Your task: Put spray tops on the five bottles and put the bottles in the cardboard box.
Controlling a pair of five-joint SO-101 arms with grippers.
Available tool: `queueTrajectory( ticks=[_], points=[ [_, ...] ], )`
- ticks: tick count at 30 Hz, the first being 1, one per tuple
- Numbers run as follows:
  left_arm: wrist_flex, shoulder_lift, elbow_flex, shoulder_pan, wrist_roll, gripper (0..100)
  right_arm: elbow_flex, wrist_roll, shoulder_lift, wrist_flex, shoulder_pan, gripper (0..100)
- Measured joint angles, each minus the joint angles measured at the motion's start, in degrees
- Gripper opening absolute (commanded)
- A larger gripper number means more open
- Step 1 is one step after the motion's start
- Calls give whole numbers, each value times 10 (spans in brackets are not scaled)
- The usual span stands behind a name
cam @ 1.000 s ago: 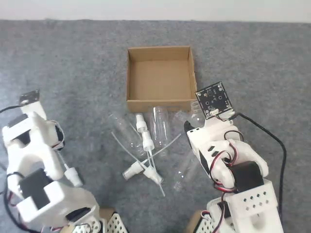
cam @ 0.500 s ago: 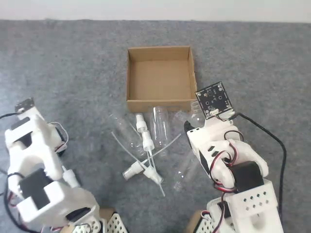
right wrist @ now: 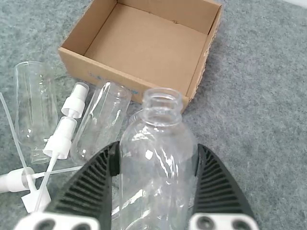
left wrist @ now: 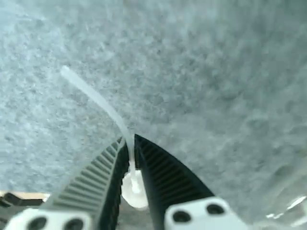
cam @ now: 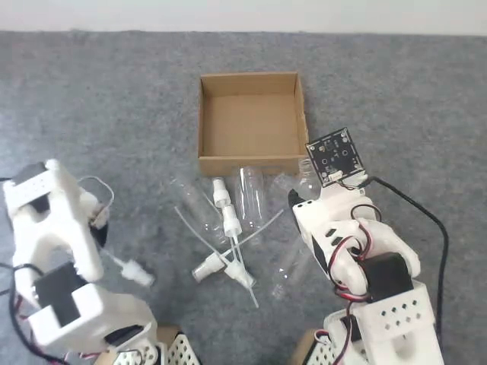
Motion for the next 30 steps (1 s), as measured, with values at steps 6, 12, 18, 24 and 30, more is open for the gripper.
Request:
queueTrajectory(
  ticks=[6,12,18,24,30],
  points=[
    [-11,0,-26,-1,118,13,0,0,0,0,0,76],
    [-99,0,-26,-33,193,23,0,0,0,0,0,76],
    [-101,0,-26,-69,171,324,0,0,0,0,0,76],
    [-32,0,-26,-76,160,570,0,0,0,0,0,76],
    [78,0,-79,-77,130,569,11,0,0,0,2,77]
  ],
)
